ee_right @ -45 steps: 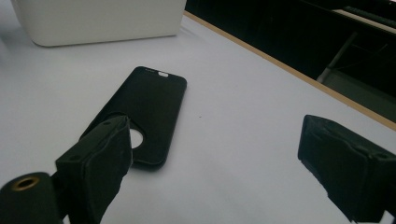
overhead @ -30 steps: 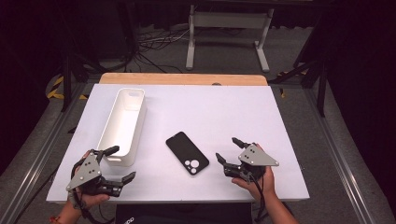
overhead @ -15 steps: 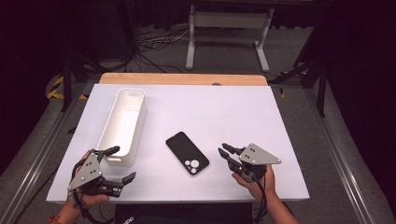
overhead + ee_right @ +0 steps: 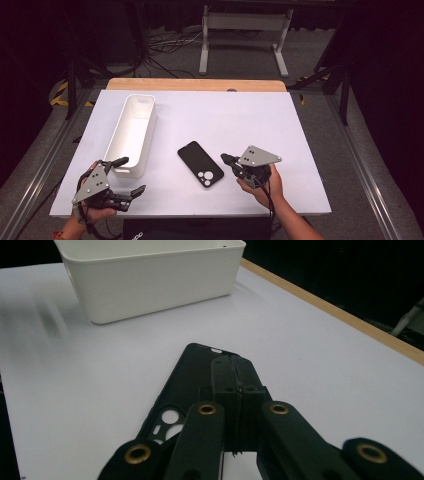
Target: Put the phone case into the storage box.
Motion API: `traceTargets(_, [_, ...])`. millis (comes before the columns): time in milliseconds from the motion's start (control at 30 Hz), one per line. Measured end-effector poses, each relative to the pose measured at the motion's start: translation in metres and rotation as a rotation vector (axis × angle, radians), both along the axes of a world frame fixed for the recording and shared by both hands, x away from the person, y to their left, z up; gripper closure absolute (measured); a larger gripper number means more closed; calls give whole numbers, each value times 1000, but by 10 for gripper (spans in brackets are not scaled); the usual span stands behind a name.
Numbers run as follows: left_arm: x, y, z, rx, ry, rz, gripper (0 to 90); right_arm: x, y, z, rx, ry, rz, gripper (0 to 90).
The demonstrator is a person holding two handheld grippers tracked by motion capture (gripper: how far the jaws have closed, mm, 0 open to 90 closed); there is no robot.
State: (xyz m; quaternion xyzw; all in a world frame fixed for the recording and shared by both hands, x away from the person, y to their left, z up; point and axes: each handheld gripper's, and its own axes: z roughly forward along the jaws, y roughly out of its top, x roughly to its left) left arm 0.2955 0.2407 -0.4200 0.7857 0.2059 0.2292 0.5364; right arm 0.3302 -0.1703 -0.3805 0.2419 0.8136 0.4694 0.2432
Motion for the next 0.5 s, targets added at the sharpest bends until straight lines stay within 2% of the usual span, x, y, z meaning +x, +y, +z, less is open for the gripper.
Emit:
traceTargets(233, [1, -4, -2, 16, 5, -10, 52, 3, 20, -14, 36, 45, 45, 900])
traceTargets(333, [1, -7, -2, 20, 1, -17, 53, 3, 31, -22, 6, 59, 83, 900])
traceTargets(400, [1, -8, -3, 25, 6, -20, 53, 2, 37, -28, 4, 89, 101, 900])
traceTargets(500, [2, -8, -4, 24, 4, -23, 53, 0, 44, -38, -26, 119, 135, 900])
